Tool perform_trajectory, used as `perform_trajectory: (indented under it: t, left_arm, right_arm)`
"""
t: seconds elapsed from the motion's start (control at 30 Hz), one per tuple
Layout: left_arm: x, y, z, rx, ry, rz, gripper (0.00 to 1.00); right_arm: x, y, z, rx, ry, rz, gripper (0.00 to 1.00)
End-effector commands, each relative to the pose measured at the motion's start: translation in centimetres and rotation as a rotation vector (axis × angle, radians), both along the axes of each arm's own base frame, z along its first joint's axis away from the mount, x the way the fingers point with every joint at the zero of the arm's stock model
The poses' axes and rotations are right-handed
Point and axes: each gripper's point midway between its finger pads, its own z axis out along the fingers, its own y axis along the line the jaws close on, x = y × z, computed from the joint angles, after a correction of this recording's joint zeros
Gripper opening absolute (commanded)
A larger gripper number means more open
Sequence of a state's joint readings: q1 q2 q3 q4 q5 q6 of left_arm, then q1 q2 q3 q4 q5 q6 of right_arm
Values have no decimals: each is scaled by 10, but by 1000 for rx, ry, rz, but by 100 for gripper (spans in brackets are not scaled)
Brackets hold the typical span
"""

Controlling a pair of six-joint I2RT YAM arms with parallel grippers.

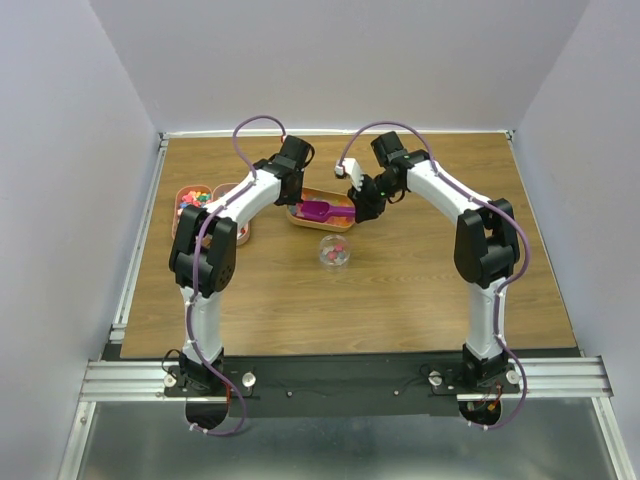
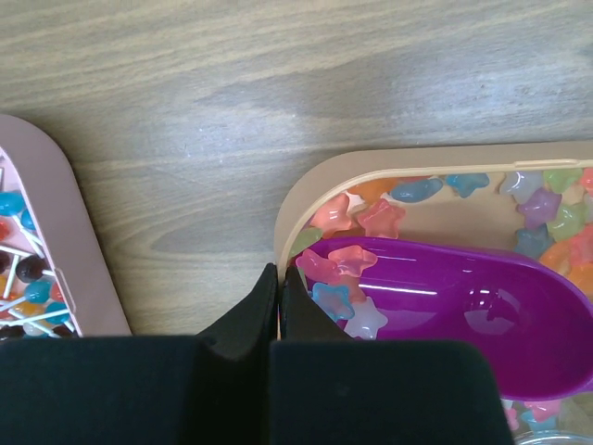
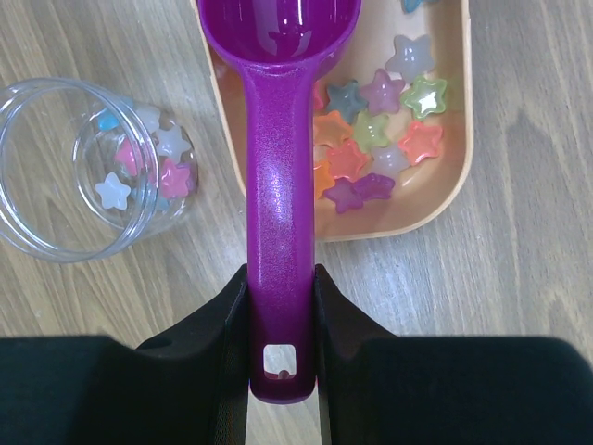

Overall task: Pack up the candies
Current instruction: Scoop the fake candies from the storage box.

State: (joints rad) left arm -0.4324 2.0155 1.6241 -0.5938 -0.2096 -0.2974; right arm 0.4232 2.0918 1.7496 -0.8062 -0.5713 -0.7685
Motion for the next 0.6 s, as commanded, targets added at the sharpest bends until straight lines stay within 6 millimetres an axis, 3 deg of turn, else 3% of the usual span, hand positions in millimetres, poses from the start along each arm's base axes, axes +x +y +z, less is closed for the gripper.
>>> perform_trajectory:
  t: [0.0, 0.13, 0.33, 0.47, 0.57]
  left_arm:
    - [7, -43, 66, -150, -128, -57, 0]
    - [7, -41, 67, -154, -132, -59, 0]
    - [11, -21, 61, -155, -128, -14, 0]
    - [9, -34, 59, -217, -112, -41, 0]
    - [8, -34, 54, -222, -103, -58, 0]
  right_arm:
    - [6, 28, 22, 121, -57, 35, 1]
    - [5, 29, 23, 131, -60, 36, 1]
    - [4, 22, 17, 97, -75, 24, 1]
    - [1, 39, 26, 193, -41, 57, 1]
    - [-1, 38, 23, 198, -44, 62, 1]
